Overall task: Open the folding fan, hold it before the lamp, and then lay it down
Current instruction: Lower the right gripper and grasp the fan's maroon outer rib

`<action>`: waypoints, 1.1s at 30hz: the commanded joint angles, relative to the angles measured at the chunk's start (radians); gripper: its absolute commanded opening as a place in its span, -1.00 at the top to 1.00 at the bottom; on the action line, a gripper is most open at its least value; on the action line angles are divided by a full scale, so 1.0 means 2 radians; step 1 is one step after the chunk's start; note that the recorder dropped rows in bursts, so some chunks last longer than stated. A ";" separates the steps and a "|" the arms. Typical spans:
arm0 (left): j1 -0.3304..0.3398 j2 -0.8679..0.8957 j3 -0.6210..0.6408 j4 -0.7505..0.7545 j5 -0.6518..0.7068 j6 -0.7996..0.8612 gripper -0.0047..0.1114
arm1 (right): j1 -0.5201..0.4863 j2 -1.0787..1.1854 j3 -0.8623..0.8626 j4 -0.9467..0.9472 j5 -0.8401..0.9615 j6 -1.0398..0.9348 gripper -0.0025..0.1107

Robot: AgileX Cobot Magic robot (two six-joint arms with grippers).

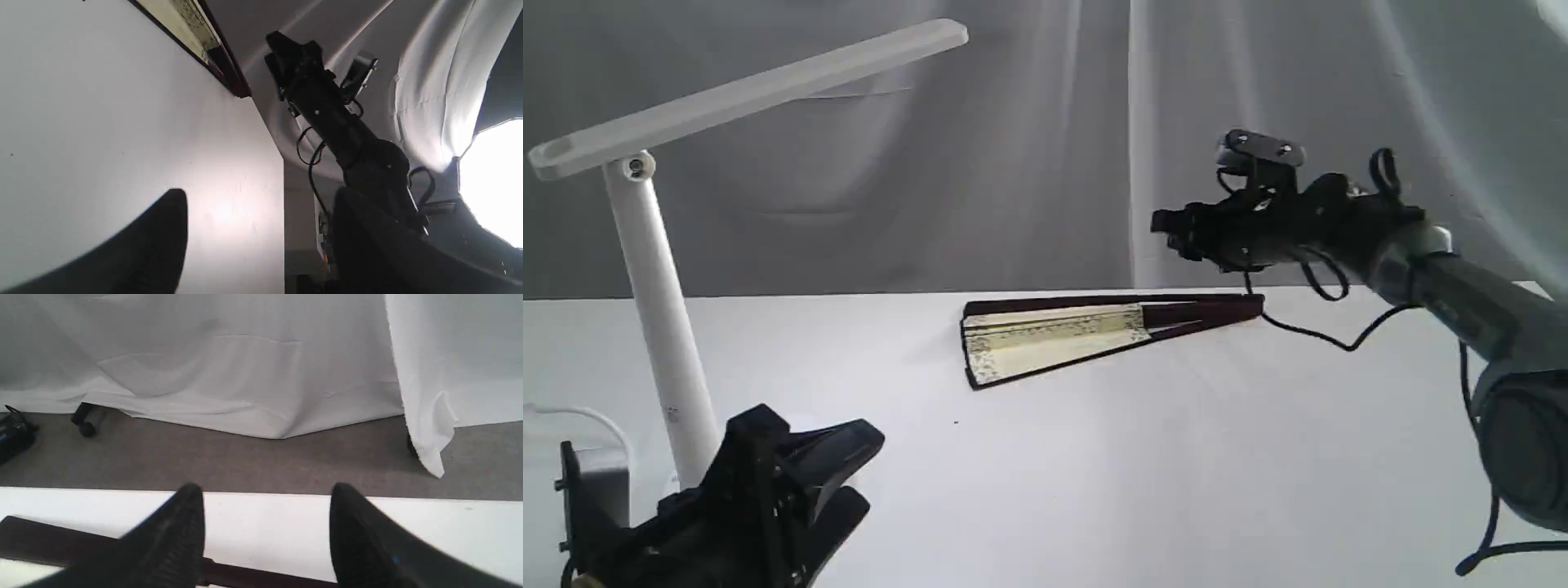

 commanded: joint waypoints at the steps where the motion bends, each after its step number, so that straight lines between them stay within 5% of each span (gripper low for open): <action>1: -0.003 -0.001 -0.003 0.011 -0.005 -0.004 0.00 | 0.002 0.015 -0.001 -0.016 -0.041 0.010 0.15; 12: -0.003 -0.001 -0.003 0.014 -0.005 -0.004 0.00 | 0.002 0.041 -0.001 -0.016 -0.011 0.037 0.17; 33: -0.003 -0.002 -0.003 0.040 -0.004 -0.018 0.00 | 0.002 -0.022 -0.001 -0.016 0.279 0.021 0.23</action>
